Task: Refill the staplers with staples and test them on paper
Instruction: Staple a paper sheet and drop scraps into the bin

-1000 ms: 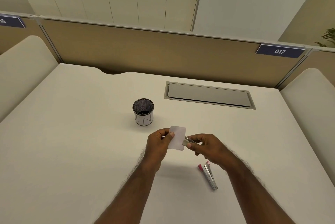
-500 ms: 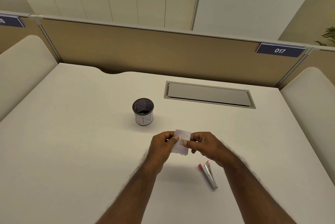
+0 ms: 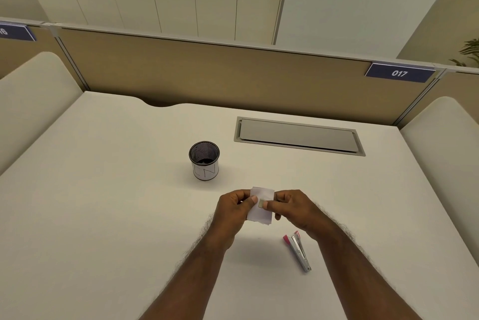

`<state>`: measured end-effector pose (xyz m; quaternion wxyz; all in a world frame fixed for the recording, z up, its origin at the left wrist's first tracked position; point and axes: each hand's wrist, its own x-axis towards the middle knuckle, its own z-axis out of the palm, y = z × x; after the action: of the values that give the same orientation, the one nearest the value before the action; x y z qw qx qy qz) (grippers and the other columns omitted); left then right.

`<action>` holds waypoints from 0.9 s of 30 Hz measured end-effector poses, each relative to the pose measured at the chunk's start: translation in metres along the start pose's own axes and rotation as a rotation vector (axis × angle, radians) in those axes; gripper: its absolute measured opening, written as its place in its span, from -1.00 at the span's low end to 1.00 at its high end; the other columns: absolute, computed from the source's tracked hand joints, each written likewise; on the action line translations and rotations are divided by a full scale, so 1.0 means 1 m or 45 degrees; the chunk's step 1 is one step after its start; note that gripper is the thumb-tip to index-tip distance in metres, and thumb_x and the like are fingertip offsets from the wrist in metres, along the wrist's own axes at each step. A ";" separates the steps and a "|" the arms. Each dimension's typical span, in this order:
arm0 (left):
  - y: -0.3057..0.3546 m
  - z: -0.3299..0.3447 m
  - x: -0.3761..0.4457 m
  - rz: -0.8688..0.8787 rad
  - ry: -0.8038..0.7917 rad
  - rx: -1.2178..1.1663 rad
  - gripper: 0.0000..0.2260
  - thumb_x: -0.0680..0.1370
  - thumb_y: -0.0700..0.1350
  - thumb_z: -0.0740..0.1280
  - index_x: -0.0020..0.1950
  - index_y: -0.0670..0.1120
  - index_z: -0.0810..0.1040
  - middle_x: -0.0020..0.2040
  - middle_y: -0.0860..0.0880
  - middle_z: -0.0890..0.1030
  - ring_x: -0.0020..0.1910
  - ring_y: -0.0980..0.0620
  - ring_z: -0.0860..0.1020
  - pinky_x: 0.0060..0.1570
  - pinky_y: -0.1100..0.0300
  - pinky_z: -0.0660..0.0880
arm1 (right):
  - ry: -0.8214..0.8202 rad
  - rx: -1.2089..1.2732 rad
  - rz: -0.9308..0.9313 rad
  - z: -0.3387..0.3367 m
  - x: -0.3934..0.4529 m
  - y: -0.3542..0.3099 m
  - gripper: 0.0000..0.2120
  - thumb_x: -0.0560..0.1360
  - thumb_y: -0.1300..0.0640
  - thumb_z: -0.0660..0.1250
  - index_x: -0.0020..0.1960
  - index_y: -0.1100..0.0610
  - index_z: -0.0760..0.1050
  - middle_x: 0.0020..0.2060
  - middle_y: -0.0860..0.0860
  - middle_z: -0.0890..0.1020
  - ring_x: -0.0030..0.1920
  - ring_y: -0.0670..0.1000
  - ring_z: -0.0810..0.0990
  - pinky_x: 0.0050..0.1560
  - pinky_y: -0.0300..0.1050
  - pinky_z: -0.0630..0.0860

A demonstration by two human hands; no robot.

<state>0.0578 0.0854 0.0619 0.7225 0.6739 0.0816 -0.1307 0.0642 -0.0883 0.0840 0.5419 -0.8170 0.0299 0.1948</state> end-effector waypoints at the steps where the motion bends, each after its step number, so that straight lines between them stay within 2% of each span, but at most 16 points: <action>1: 0.000 0.001 0.000 -0.002 -0.003 0.004 -0.85 0.57 -0.24 0.33 0.06 -0.17 0.67 0.00 -0.20 0.69 0.04 -0.28 0.62 0.05 -0.22 0.58 | 0.005 -0.004 -0.003 0.000 0.000 0.001 -0.77 0.33 -0.14 0.46 -0.32 0.01 0.63 -0.48 -0.10 0.57 -0.44 -0.15 0.45 -0.44 -0.41 0.33; 5: 0.001 0.002 0.000 0.001 -0.010 0.019 -0.86 0.57 -0.24 0.34 0.03 -0.13 0.68 -0.01 -0.17 0.70 0.03 -0.26 0.63 0.03 -0.19 0.60 | 0.067 -0.009 -0.010 0.001 0.002 0.005 -0.76 0.35 -0.08 0.47 -0.31 0.09 0.62 -0.48 -0.08 0.54 -0.45 -0.11 0.45 -0.41 -0.31 0.36; 8: 0.001 0.002 0.001 0.002 0.000 0.036 -0.87 0.56 -0.23 0.34 0.01 -0.10 0.68 -0.02 -0.16 0.70 0.03 -0.26 0.63 0.04 -0.20 0.59 | 0.016 0.036 0.030 -0.001 -0.001 0.003 -0.76 0.36 -0.11 0.48 -0.29 0.05 0.64 -0.48 -0.10 0.55 -0.49 -0.16 0.41 -0.46 -0.36 0.31; 13: 0.000 -0.002 0.005 0.001 0.076 0.030 -0.87 0.57 -0.24 0.33 0.00 -0.10 0.66 -0.01 -0.17 0.69 -0.05 -0.14 0.61 0.03 -0.20 0.58 | -0.105 0.045 0.100 -0.001 -0.006 0.001 -0.68 0.36 -0.25 0.43 -0.10 -0.01 0.66 -0.35 -0.08 0.60 -0.32 -0.16 0.50 -0.34 -0.24 0.41; 17: 0.000 -0.008 0.010 0.002 0.205 0.011 -0.90 0.56 -0.24 0.33 0.00 -0.10 0.62 -0.01 -0.15 0.66 -0.03 -0.12 0.60 0.03 -0.16 0.58 | 0.002 0.184 0.141 0.004 -0.011 0.012 -0.66 0.37 -0.23 0.44 -0.08 0.04 0.64 -0.28 -0.03 0.64 -0.27 -0.11 0.60 -0.31 -0.18 0.56; 21: -0.001 -0.013 0.014 -0.007 0.278 -0.031 -0.89 0.55 -0.25 0.35 -0.07 -0.04 0.59 -0.07 -0.10 0.63 -0.09 -0.06 0.58 -0.03 -0.11 0.60 | 0.227 0.254 0.285 0.025 -0.011 0.033 -0.61 0.37 -0.14 0.49 -0.05 0.18 0.59 -0.34 0.02 0.60 -0.36 -0.04 0.59 -0.37 -0.18 0.53; 23: -0.002 -0.014 0.015 -0.008 0.287 -0.058 -0.90 0.54 -0.26 0.36 -0.06 -0.06 0.58 -0.09 -0.09 0.62 -0.09 -0.06 0.58 -0.07 -0.05 0.60 | 0.321 0.098 0.326 0.039 -0.010 0.045 -0.59 0.37 -0.16 0.48 -0.07 0.19 0.58 -0.38 0.01 0.59 -0.40 -0.03 0.55 -0.39 -0.17 0.48; 24: -0.003 -0.014 0.016 -0.012 0.280 -0.079 -0.91 0.54 -0.26 0.36 -0.05 -0.08 0.58 -0.08 -0.10 0.61 -0.08 -0.07 0.58 -0.07 -0.03 0.60 | 0.353 -0.076 0.320 0.046 -0.010 0.051 -0.60 0.37 -0.18 0.46 -0.07 0.16 0.58 -0.35 -0.02 0.60 -0.38 -0.03 0.56 -0.35 -0.18 0.48; 26: -0.003 -0.014 0.016 -0.028 0.255 -0.134 -0.92 0.54 -0.27 0.36 -0.02 -0.12 0.56 -0.04 -0.16 0.59 -0.04 -0.09 0.59 -0.07 -0.01 0.59 | 0.405 -0.398 0.283 0.059 -0.013 0.059 -0.61 0.40 -0.22 0.41 0.00 0.08 0.57 -0.20 -0.04 0.66 -0.19 -0.01 0.62 -0.17 -0.16 0.51; 27: -0.003 -0.014 0.016 -0.041 0.243 -0.161 -0.92 0.54 -0.27 0.36 -0.02 -0.13 0.55 -0.01 -0.19 0.60 -0.03 -0.11 0.59 -0.06 -0.01 0.59 | 0.410 -0.462 0.262 0.065 -0.014 0.062 -0.60 0.41 -0.22 0.39 0.06 0.07 0.55 -0.11 -0.02 0.67 -0.09 0.00 0.63 -0.08 -0.15 0.51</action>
<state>0.0729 0.0983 0.0533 0.7503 0.6350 0.1690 -0.0720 0.0166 -0.0572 0.0131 0.3522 -0.9139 0.1634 0.1185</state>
